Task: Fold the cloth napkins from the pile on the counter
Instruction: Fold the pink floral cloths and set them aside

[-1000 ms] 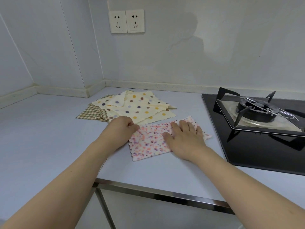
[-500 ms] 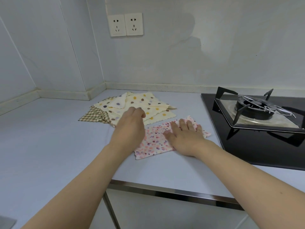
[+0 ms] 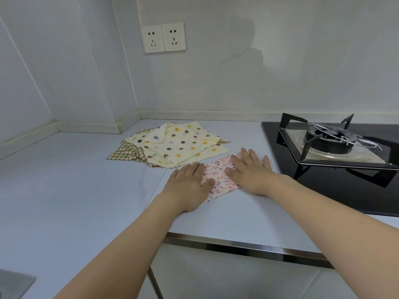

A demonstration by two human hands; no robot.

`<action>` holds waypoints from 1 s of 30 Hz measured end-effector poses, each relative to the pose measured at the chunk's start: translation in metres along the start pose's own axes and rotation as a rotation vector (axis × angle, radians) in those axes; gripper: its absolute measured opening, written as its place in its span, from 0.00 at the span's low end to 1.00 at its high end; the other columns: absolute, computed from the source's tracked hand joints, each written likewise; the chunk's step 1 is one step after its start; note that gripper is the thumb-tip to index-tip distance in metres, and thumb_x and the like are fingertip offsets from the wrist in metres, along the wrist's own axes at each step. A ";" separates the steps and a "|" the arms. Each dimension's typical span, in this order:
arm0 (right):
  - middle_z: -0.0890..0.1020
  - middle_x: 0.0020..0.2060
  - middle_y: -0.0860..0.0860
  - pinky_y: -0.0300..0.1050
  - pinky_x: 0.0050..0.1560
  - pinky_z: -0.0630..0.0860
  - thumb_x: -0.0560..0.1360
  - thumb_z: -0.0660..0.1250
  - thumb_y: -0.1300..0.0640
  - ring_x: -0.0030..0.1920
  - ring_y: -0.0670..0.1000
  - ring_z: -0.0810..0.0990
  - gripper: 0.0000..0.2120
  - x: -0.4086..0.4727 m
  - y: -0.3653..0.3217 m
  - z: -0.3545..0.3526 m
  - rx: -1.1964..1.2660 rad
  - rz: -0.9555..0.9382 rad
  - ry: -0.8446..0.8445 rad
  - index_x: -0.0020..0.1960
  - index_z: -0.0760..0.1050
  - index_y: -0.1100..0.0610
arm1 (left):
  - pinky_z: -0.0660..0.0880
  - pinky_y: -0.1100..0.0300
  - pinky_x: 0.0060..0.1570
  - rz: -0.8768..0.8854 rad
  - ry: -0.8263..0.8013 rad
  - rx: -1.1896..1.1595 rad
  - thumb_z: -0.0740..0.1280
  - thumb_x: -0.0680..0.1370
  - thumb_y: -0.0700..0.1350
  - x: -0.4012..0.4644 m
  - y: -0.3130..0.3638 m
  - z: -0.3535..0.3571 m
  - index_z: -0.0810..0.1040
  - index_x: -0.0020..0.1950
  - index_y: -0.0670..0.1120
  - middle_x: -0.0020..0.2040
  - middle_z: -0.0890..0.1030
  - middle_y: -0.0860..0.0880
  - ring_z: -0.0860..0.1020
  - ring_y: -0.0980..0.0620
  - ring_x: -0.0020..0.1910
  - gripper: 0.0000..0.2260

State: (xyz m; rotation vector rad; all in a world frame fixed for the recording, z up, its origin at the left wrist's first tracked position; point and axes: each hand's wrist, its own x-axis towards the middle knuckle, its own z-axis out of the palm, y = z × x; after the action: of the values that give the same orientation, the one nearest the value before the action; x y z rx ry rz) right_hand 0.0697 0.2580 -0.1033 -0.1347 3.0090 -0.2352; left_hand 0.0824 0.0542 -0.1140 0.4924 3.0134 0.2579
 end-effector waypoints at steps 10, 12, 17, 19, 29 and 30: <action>0.40 0.78 0.54 0.57 0.75 0.36 0.82 0.46 0.42 0.77 0.55 0.35 0.29 -0.059 -0.005 0.013 0.021 -0.045 0.215 0.79 0.49 0.53 | 0.45 0.47 0.76 -0.162 0.009 -0.016 0.47 0.80 0.63 -0.049 0.020 0.003 0.47 0.80 0.45 0.80 0.48 0.47 0.47 0.47 0.79 0.34; 0.50 0.78 0.52 0.54 0.77 0.45 0.82 0.51 0.48 0.77 0.54 0.45 0.24 -0.071 -0.007 0.015 0.060 -0.187 0.293 0.76 0.59 0.52 | 0.57 0.47 0.72 -0.098 0.037 0.048 0.50 0.82 0.54 -0.058 0.019 -0.004 0.62 0.71 0.42 0.73 0.63 0.41 0.58 0.39 0.74 0.22; 0.74 0.61 0.46 0.43 0.64 0.66 0.77 0.59 0.54 0.63 0.49 0.69 0.15 -0.104 -0.022 0.010 0.218 -0.424 0.182 0.63 0.73 0.50 | 0.64 0.58 0.36 -0.213 0.066 -0.053 0.54 0.76 0.35 -0.072 0.001 -0.030 0.61 0.34 0.43 0.36 0.65 0.47 0.68 0.48 0.40 0.10; 0.75 0.55 0.44 0.42 0.62 0.67 0.75 0.62 0.45 0.58 0.46 0.70 0.14 -0.121 -0.036 0.013 0.179 -0.551 0.259 0.58 0.74 0.49 | 0.65 0.59 0.38 -0.221 0.058 -0.145 0.54 0.71 0.33 -0.082 -0.002 -0.037 0.67 0.36 0.42 0.39 0.69 0.48 0.68 0.48 0.40 0.07; 0.79 0.42 0.49 0.42 0.42 0.68 0.75 0.66 0.52 0.43 0.53 0.77 0.06 -0.137 -0.059 0.037 0.051 -0.709 0.495 0.45 0.76 0.54 | 0.73 0.60 0.52 -0.082 -0.063 -0.309 0.60 0.74 0.38 -0.136 -0.014 -0.047 0.71 0.66 0.56 0.62 0.71 0.52 0.73 0.54 0.55 0.23; 0.80 0.44 0.48 0.42 0.43 0.68 0.77 0.64 0.51 0.46 0.52 0.77 0.07 -0.138 -0.056 0.034 0.059 -0.704 0.482 0.48 0.76 0.54 | 0.71 0.57 0.59 -0.049 -0.089 -0.290 0.63 0.72 0.42 -0.140 -0.014 -0.047 0.70 0.67 0.58 0.64 0.69 0.53 0.71 0.53 0.59 0.24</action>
State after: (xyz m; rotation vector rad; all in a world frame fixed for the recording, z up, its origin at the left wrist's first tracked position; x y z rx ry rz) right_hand 0.2153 0.2111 -0.1123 -1.3052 3.2676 -0.4708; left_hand 0.2058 -0.0116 -0.0638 0.3916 2.8296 0.6388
